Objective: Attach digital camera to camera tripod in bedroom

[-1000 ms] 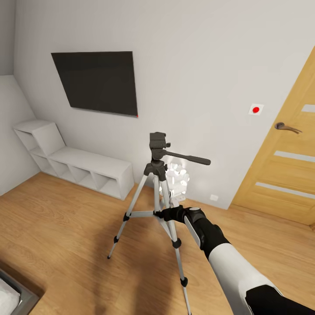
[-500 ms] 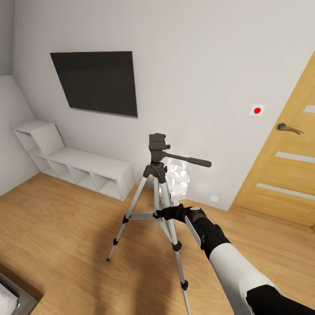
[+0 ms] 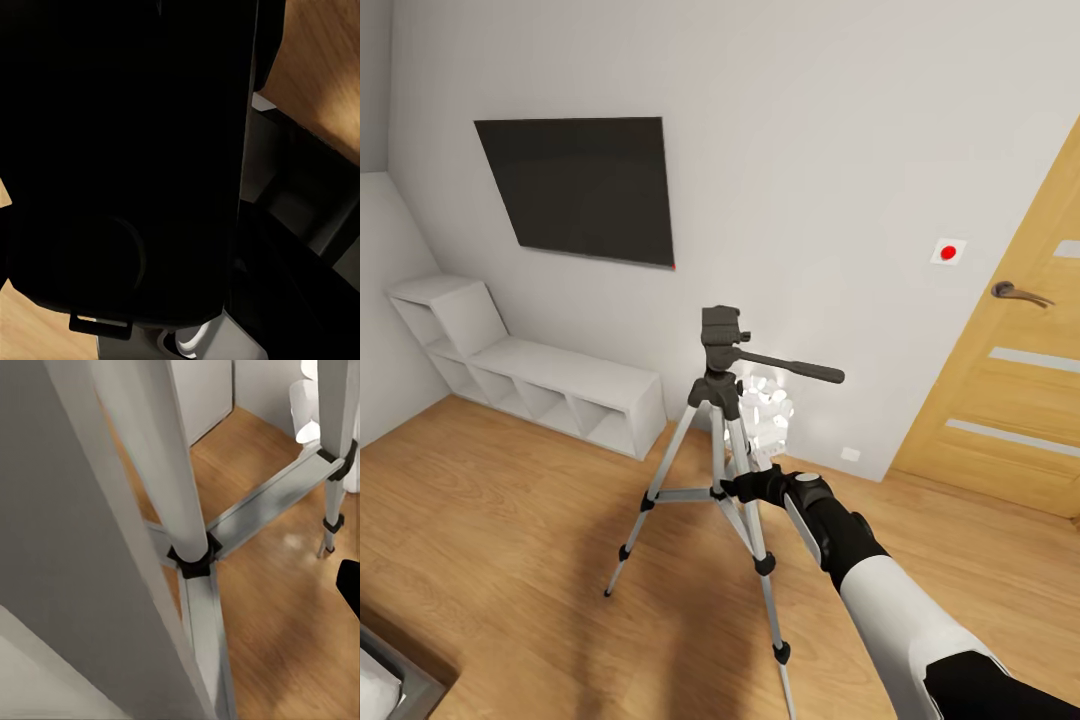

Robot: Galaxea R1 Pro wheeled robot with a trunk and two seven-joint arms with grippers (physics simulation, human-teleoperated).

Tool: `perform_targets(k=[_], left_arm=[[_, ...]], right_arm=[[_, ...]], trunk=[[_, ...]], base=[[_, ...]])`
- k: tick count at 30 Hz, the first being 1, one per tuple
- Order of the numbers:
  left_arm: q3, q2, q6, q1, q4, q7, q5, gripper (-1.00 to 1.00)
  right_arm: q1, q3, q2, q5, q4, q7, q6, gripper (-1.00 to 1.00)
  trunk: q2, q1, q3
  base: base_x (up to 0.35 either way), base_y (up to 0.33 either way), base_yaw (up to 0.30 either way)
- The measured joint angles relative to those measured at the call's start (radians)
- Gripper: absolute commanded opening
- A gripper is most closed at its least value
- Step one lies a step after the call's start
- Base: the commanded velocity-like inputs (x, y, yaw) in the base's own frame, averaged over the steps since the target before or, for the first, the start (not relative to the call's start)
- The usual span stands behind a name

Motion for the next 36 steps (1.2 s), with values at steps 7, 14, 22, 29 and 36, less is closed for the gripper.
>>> perform_targets(k=[7, 14, 22, 29, 36], left_arm=[[0.000, 0.000, 0.000, 0.000, 0.000, 0.000, 0.000, -1.00], [0.000, 0.000, 0.000, 0.000, 0.000, 0.000, 0.000, -1.00], [0.000, 0.000, 0.000, 0.000, 0.000, 0.000, 0.000, -1.00], [0.000, 0.000, 0.000, 0.000, 0.000, 0.000, 0.000, -1.00], [0.000, 0.000, 0.000, 0.000, 0.000, 0.000, 0.000, -1.00]], right_arm=[[0.001, 0.000, -0.006, 0.000, 0.001, 0.010, 0.000, 1.00], [0.001, 0.000, -0.023, 0.000, 0.007, 0.130, 0.000, 1.00], [0.002, 0.000, -0.052, 0.004, 0.008, 0.190, 0.000, 1.00], [0.002, 0.000, -0.057, 0.006, 0.011, 0.189, -0.001, -1.00], [0.002, 0.000, -0.057, 0.014, 0.013, 0.149, -0.004, -1.00]], trunk=[[0.000, 0.000, 0.000], [0.000, 0.000, 0.000], [0.000, 0.000, 0.000], [0.000, 0.000, 0.000], [0.000, 0.000, 0.000]], base=[[0.000, 0.000, 0.000], [0.000, 0.000, 0.000], [0.000, 0.000, 0.000], [0.000, 0.000, 0.000], [0.000, 0.000, 0.000]])
